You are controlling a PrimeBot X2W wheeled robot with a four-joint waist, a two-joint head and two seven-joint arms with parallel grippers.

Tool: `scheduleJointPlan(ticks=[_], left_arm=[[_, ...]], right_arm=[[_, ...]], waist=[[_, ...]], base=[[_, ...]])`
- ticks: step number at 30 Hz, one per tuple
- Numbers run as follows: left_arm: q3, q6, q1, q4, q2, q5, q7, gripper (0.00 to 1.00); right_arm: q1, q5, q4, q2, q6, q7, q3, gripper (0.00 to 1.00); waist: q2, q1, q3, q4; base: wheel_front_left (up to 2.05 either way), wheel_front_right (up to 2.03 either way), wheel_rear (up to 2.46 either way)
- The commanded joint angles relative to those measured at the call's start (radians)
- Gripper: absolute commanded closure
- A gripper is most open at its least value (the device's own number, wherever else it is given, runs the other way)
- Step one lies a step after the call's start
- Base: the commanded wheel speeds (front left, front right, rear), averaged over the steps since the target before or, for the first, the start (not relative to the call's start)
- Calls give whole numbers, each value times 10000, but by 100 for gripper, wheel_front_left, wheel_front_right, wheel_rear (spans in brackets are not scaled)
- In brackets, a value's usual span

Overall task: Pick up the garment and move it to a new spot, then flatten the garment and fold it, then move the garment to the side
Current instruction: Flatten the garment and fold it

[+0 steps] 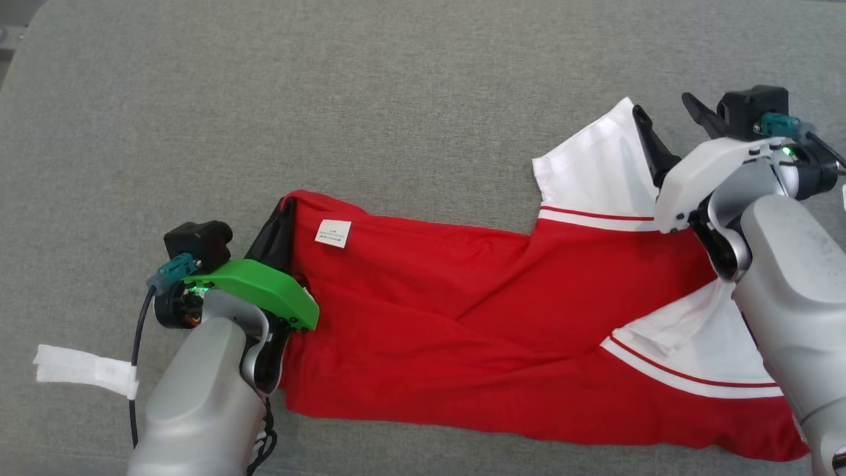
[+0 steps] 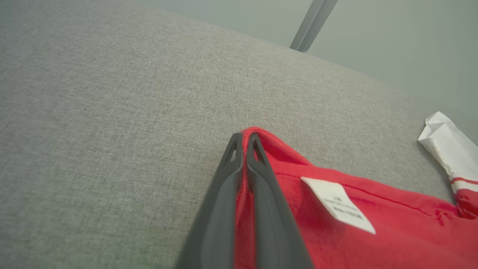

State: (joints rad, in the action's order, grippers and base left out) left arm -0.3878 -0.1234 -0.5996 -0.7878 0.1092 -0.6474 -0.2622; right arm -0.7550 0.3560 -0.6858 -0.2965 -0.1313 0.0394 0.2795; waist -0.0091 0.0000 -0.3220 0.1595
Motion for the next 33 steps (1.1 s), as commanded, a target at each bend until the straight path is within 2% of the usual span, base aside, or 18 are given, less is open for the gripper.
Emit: scheduleJointPlan(ticks=[1,6,9,10,14,19,26,30,33], left_arm=[[94,-33,-192,-20,-107,110,-30,100],[196,-64,-387,3,-393,362,-31,100],[205,-74,-411,19,-484,409,-31,100],[202,-76,-410,34,-488,395,-31,100],[284,-79,-375,49,-512,285,-31,100],[544,-81,-460,-42,-514,245,-31,100],[813,-82,-322,-143,-509,323,-32,100],[933,-81,15,-154,-434,422,-32,100],[1058,-82,314,-106,-365,477,-32,100]], right_arm=[[-386,-79,-294,-53,13,-174,133,0],[-1253,-311,-1710,-108,13,-872,381,0],[-1645,-297,-2452,16,13,-1098,561,86],[-1694,-242,-2570,29,13,-1066,629,100],[-1882,-234,-2826,-134,16,-734,704,100],[-2337,-600,-3334,-359,16,645,305,100],[-2225,-809,-3782,-159,16,1998,-141,100],[-1778,-640,-3548,18,16,2217,-227,100],[-1210,-355,-2827,105,16,2269,-190,100]], waist=[[91,0,-364,419],[91,0,-677,773],[91,0,-762,858],[91,0,-778,851],[91,0,-802,767],[91,0,-710,536],[91,0,-202,237],[91,0,314,-12],[91,0,766,-206]], base=[[0,0,0],[0,0,0],[0,0,0],[0,0,0],[0,0,0],[0,0,0],[0,0,0],[0,0,0],[0,0,0]])
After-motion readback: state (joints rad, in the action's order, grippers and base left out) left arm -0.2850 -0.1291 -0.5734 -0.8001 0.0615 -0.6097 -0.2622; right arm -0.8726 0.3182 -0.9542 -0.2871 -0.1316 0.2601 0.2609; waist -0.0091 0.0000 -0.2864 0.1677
